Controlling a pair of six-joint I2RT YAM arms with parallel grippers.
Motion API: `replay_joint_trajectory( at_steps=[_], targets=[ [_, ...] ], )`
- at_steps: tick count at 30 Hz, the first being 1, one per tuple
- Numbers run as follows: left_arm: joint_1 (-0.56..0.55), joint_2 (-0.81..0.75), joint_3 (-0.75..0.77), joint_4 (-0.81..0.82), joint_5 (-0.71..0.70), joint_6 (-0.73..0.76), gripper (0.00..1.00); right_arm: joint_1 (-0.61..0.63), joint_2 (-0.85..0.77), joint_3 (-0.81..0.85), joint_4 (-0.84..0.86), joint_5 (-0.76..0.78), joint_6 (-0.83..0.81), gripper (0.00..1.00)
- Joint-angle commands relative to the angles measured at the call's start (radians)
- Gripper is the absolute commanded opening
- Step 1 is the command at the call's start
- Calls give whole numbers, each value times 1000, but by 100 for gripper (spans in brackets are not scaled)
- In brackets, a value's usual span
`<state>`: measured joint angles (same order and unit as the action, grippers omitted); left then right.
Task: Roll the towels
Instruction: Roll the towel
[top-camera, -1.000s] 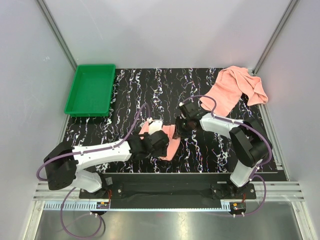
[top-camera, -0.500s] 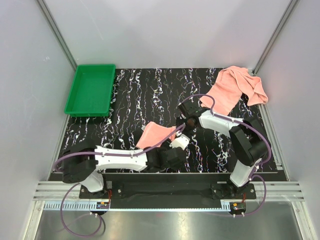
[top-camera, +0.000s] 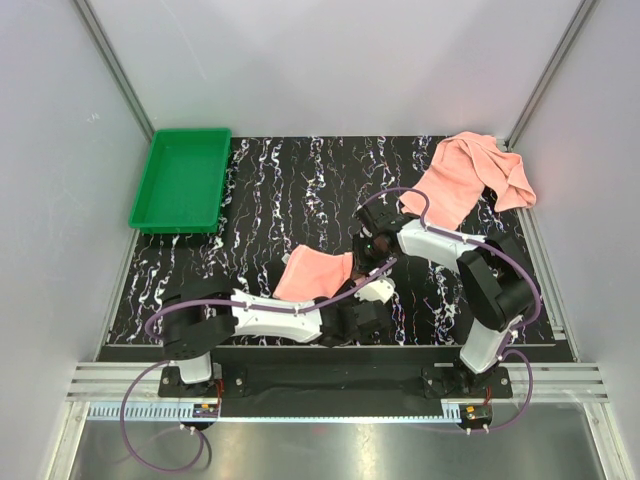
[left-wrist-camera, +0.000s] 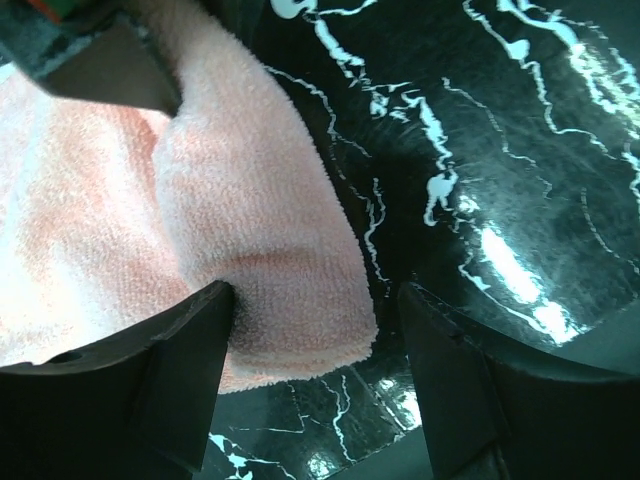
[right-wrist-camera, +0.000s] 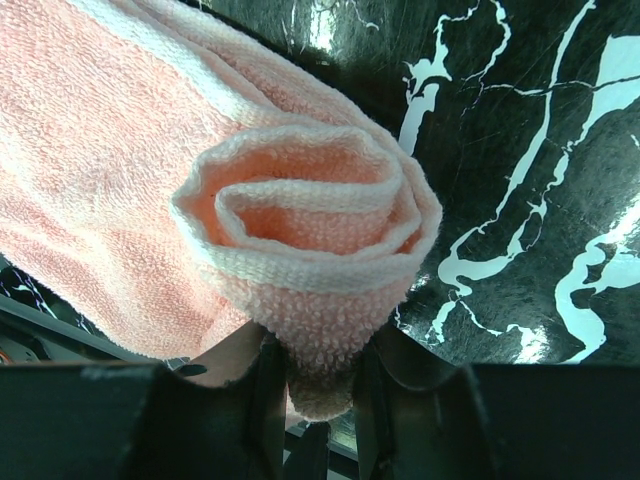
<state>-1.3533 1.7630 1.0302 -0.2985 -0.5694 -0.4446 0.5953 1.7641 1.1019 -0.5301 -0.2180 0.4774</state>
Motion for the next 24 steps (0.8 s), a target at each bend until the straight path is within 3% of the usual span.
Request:
replay_joint_trajectory(
  at_steps=[1,7,12,16,18,24],
  targets=[
    [0,7,-4,-11,-57,-66,71,0,14,32,-44,16,-19,32],
    [-7,7,-73,4,-34,-123,66,0,29,45,-47,16,-22,32],
    [-23,30,-88,4,-38,-151,52,0,40,58,-51,11,-20,34],
    [-26,36,-88,-11,-52,-167,24,0,38,58,-60,20,-20,38],
    [-26,24,-87,-14,-55,-166,9,-2,37,55,-70,29,-22,43],
    [-26,-34,-73,-21,-32,-178,0,-35,26,56,-100,74,-34,65]
  ],
)
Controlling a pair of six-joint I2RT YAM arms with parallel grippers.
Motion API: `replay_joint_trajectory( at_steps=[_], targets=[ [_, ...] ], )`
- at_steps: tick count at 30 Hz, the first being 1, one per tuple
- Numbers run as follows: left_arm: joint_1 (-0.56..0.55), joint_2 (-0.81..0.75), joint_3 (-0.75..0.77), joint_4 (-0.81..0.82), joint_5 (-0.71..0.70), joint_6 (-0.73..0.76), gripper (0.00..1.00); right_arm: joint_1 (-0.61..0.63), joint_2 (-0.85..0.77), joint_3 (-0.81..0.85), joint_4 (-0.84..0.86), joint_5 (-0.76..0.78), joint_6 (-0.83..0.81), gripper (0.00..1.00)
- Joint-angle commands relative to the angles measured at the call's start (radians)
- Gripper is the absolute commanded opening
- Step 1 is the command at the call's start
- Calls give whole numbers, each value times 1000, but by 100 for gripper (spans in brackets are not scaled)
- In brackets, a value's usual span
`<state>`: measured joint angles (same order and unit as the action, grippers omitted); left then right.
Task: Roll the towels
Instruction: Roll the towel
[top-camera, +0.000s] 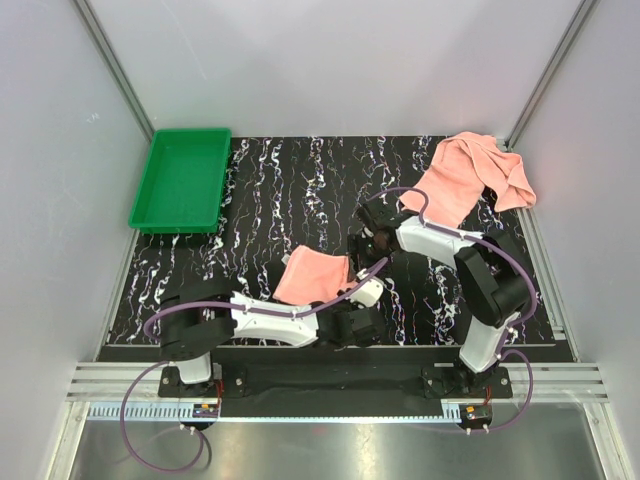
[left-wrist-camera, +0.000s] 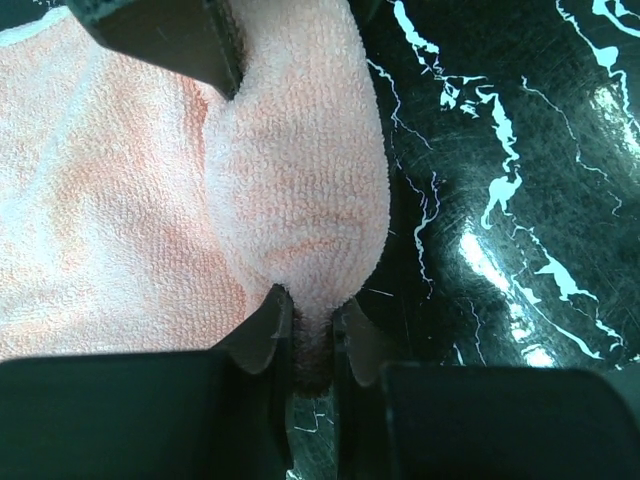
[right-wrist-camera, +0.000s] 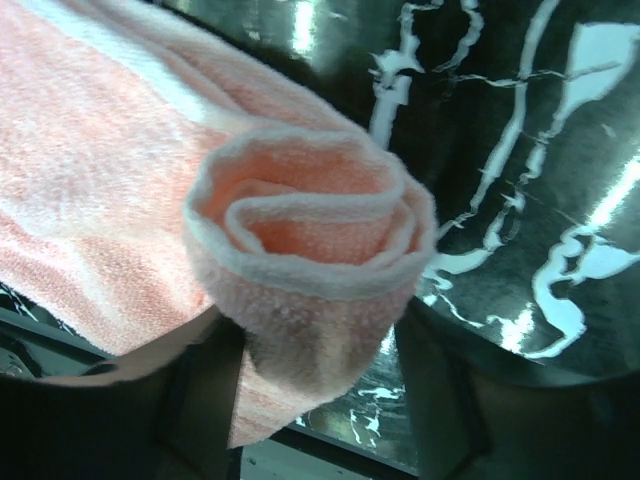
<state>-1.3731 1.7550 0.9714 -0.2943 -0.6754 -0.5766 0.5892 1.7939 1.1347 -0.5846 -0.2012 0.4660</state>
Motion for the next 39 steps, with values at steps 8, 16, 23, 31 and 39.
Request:
replay_joint_trajectory(
  at_steps=[8,16,23,31,39],
  targets=[
    [-1,-100,-26,-9,137,-78,0,-224,-102,117,-144,131,-61,96],
    [103,-239,-152,119,309,-132,0,-261,-261,129,-130,195,-12,100],
    [288,-377,-379,392,647,-232,0,-261,-404,-79,34,8,46,100],
    [437,-413,-511,608,833,-348,0,-259,-484,-271,245,-210,147,100],
    [536,-408,-675,886,930,-546,0,-247,-524,-549,664,-406,296,99]
  ],
)
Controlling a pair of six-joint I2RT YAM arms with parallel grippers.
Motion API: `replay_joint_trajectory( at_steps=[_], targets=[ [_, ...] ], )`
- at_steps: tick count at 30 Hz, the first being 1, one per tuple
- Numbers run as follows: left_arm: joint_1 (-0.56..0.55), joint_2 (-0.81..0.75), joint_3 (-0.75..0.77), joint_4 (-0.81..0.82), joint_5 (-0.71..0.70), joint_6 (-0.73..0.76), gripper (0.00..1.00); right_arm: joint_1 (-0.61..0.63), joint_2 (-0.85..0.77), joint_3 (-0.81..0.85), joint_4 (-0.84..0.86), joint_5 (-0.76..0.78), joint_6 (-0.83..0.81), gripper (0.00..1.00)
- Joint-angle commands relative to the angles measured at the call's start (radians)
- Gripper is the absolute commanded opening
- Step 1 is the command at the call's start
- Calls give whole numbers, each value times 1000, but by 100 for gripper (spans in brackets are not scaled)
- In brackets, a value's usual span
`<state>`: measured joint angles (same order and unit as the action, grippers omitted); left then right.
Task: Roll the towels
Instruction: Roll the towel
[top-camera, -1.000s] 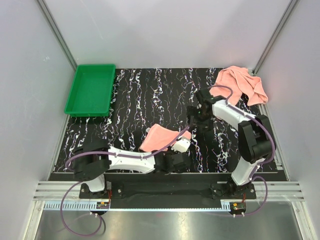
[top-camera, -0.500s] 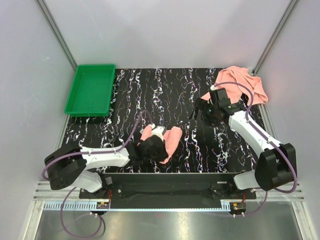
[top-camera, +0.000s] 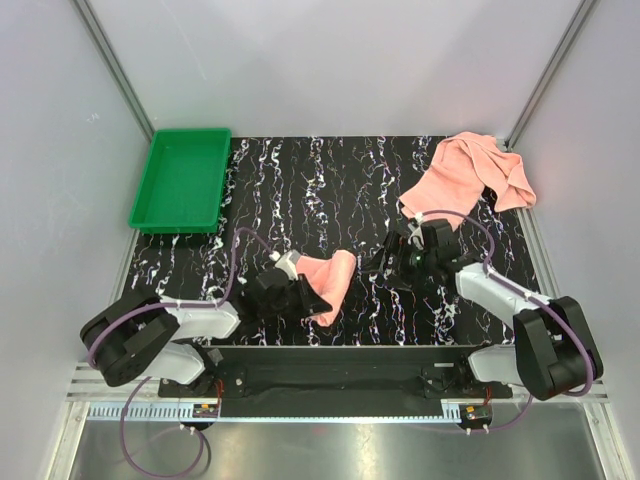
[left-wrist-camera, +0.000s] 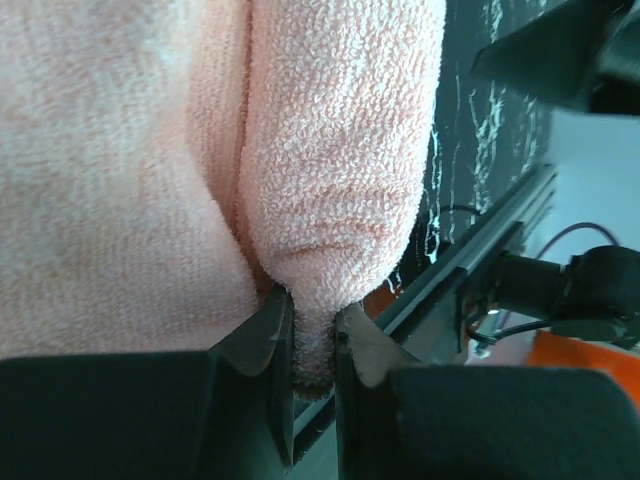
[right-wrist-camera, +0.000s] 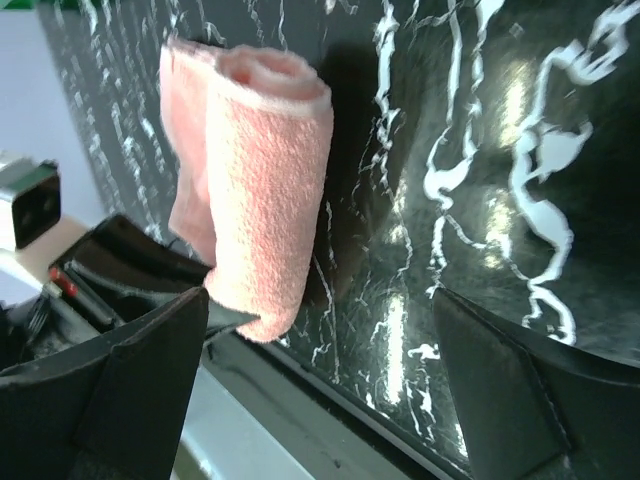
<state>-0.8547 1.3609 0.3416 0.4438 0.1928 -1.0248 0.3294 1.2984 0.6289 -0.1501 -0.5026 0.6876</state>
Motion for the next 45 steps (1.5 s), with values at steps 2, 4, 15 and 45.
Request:
replay_joint_trajectory(
  at_steps=[2,4,15,45],
  targets=[
    [17,-37,-61,141,33,-109,0,26,-21,-78,270,-108,93,99],
    [19,-63,-75,139,13,-136,0,65,8,-103,332,-105,113,99],
    [23,-167,-203,128,-111,-299,0,221,283,-95,610,-50,181,95],
    [5,-68,-70,-86,-107,-170,57,313,411,75,421,94,107,27]
  ],
)
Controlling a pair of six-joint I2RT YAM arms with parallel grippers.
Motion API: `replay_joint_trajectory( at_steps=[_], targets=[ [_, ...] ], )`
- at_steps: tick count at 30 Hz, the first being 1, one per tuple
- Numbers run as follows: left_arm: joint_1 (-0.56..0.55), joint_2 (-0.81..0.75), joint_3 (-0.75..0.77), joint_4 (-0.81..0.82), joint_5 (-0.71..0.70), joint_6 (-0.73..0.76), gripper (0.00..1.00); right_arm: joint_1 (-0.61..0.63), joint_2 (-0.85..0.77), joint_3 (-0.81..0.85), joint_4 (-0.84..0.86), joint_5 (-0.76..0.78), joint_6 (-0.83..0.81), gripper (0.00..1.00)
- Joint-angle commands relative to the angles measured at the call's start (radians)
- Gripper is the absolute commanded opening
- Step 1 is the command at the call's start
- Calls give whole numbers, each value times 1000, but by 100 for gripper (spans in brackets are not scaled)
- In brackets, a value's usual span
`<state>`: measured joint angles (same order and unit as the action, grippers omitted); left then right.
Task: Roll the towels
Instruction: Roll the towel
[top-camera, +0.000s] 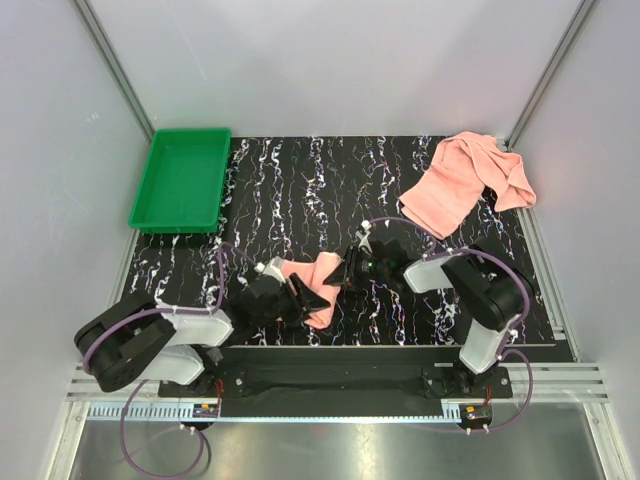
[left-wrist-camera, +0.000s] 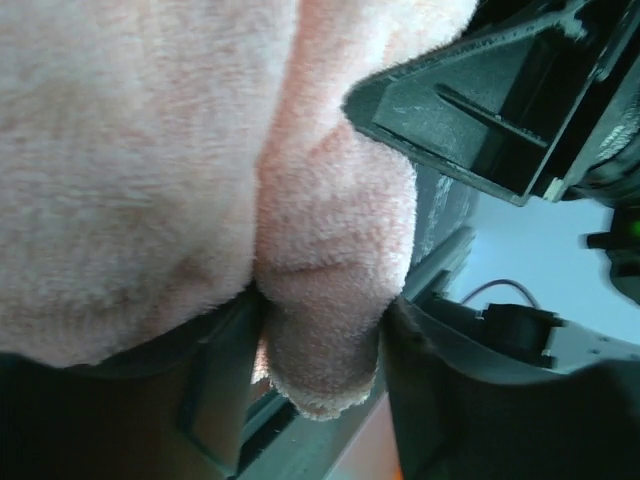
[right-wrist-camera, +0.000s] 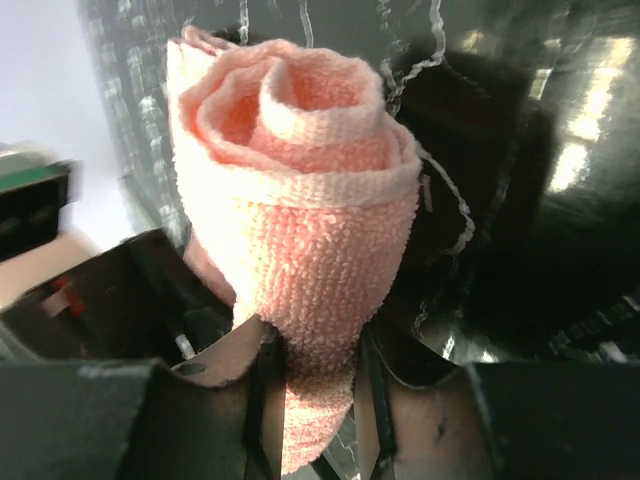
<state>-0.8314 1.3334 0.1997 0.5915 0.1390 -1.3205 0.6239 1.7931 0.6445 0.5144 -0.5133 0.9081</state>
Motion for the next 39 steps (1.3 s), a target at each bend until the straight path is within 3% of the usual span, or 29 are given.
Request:
replay_joint_trajectory(
  at_steps=[1,5,11,19,26,30,39],
  targets=[
    [-37,-59,92,-284,-100,145,59,17,-102,75,-363,158,-132,27],
    [-84,-135,200,-566,-246,265,66,17,-187,151,-644,293,-207,26],
    [-184,-140,366,-797,-472,380,68,17,-209,265,-965,441,-278,28],
    [-440,-67,567,-802,-781,631,69,19,-216,353,-1174,507,-307,30],
    [-636,145,714,-705,-843,903,76,19,-202,422,-1284,570,-333,33],
    [-690,272,829,-720,-872,963,87,19,-193,432,-1289,559,-334,34],
    [-713,490,981,-749,-892,1012,93,20,-198,422,-1278,542,-339,34]
  ],
)
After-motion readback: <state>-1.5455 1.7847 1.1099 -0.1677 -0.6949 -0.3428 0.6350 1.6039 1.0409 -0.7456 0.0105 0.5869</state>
